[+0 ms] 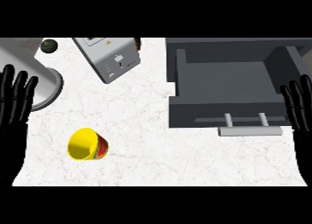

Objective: Pick up the cup, place it into the drawer and close the drawer

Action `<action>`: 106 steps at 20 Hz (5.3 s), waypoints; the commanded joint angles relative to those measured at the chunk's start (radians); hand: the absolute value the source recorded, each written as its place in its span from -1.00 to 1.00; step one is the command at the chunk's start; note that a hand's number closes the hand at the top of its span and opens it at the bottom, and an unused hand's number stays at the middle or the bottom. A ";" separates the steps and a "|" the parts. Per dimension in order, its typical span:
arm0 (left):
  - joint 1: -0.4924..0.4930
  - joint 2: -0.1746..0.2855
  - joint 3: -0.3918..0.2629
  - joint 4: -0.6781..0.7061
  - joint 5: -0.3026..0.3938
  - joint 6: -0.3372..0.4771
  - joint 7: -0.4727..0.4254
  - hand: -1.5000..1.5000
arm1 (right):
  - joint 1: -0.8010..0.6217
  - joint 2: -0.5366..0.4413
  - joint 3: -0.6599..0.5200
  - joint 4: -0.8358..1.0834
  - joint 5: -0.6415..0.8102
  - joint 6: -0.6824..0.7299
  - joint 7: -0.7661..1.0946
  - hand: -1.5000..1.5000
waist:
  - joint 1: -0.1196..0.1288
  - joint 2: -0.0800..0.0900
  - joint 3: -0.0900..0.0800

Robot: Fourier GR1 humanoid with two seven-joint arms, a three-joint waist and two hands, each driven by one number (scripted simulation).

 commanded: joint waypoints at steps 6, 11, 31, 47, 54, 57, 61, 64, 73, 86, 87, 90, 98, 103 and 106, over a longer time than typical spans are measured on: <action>-0.010 0.168 -0.107 -0.003 0.412 -0.482 -0.036 -1.00 | -0.022 0.019 0.001 0.003 -0.007 -0.007 -0.031 -1.00 | 0.006 -0.020 -0.030; 0.072 0.259 0.004 0.217 0.708 -0.611 0.073 -1.00 | -0.080 -0.039 0.018 0.060 -0.051 0.062 0.112 -1.00 | 0.018 -0.013 -0.029; -0.141 0.238 0.142 1.005 0.149 -0.868 -0.393 -1.00 | -0.266 -0.060 -0.072 0.216 -0.066 0.097 0.088 -1.00 | 0.004 -0.016 -0.028; -0.356 0.248 0.030 1.598 -0.155 -0.695 -0.871 -1.00 | -0.317 -0.069 -0.078 0.185 -0.116 0.120 0.174 -1.00 | -0.022 -0.009 -0.031; -0.358 0.230 0.006 1.691 -0.171 -0.654 -0.998 -1.00 | -0.267 -0.057 -0.064 0.181 -0.094 0.122 0.151 -1.00 | -0.022 -0.011 -0.031; -0.403 0.220 0.007 1.743 -0.173 -0.629 -1.020 -1.00 | -0.358 -0.065 -0.084 0.219 -0.102 0.102 0.182 -1.00 | -0.025 -0.005 -0.033; -0.407 0.212 -0.009 1.766 -0.183 -0.616 -1.072 -1.00 | -0.288 -0.038 -0.056 0.235 -0.076 0.115 0.105 -1.00 | -0.025 -0.005 -0.032; -0.456 0.164 -0.024 1.793 -0.191 -0.595 -1.045 -1.00 | -0.343 -0.071 -0.101 0.262 -0.109 0.125 0.133 -1.00 | -0.028 -0.004 -0.032; -0.454 0.144 -0.058 1.833 -0.202 -0.637 -1.097 -1.00 | -0.333 -0.088 -0.118 0.227 -0.130 0.135 0.159 -1.00 | -0.029 -0.006 -0.032; -0.443 0.077 -0.050 1.740 -0.195 -0.374 -1.268 1.00 | -0.335 -0.093 -0.117 0.243 -0.118 0.137 0.154 -1.00 | -0.015 -0.008 -0.031; -0.462 0.096 -0.029 1.724 -0.163 -0.445 -1.273 1.00 | -0.330 -0.095 -0.130 0.256 -0.117 0.135 0.143 -1.00 | -0.012 -0.009 -0.031; -0.457 0.059 0.077 1.719 -0.056 -0.364 -1.223 1.00 | -0.315 -0.099 -0.146 0.250 -0.131 0.137 0.141 -1.00 | -0.007 -0.013 -0.030; -0.513 0.002 0.269 1.687 0.103 -0.162 -1.188 1.00 | -0.349 -0.113 -0.162 0.261 -0.143 0.138 0.159 -1.00 | 0.001 -0.015 -0.028; -0.606 0.016 0.214 1.582 0.085 -0.196 -1.023 1.00 | -0.330 -0.114 -0.146 0.309 -0.101 0.154 0.106 -1.00 | 0.008 -0.018 -0.027; -0.633 -0.042 0.185 1.440 0.090 -0.111 -0.932 1.00 | -0.263 -0.099 -0.134 0.198 -0.111 0.144 0.149 -1.00 | 0.011 -0.026 -0.026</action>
